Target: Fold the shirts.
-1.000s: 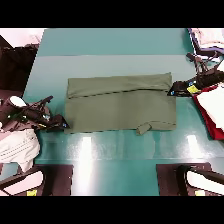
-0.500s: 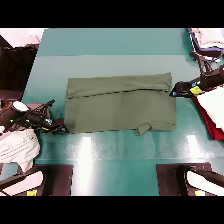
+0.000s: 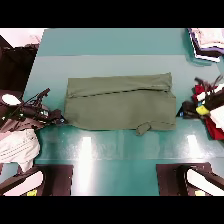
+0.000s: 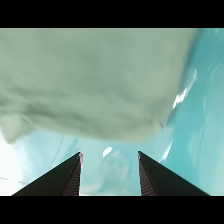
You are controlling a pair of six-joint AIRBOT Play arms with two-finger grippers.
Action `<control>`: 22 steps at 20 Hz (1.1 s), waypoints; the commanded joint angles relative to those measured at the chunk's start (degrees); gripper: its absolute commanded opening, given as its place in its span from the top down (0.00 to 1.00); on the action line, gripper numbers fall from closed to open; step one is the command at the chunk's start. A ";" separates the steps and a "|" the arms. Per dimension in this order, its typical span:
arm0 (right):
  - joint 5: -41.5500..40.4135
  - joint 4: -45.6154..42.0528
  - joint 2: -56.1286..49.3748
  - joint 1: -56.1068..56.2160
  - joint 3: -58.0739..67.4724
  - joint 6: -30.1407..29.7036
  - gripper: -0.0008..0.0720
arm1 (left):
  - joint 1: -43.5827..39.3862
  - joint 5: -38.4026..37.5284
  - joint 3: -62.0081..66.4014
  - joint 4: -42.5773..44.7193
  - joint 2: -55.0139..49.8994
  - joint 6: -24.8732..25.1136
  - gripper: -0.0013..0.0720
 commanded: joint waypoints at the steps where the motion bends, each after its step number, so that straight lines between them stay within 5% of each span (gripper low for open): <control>1: -4.22 1.73 2.38 -4.28 -12.20 1.07 0.43 | 0.07 -0.07 0.33 -0.15 0.50 0.09 0.95; 6: -15.21 9.51 2.34 -5.42 -20.46 0.42 0.43 | 0.07 -0.20 0.33 -0.17 0.50 0.07 0.95; 10: -18.29 10.43 2.34 -5.42 -20.72 0.42 0.58 | 0.07 -0.44 0.33 -0.15 0.50 0.07 0.95; 13: -19.54 10.38 2.34 -5.42 -20.68 0.09 0.91 | 0.07 -0.46 0.33 -0.15 0.50 0.07 0.95; 15: -19.41 10.32 2.36 -5.42 -20.63 -1.38 0.96 | 0.07 -0.37 0.33 -0.13 0.50 0.11 0.95; 22: 4.92 -5.60 14.60 -5.44 -11.91 -1.95 0.97 | -0.07 -7.54 1.40 7.06 6.23 -1.64 0.96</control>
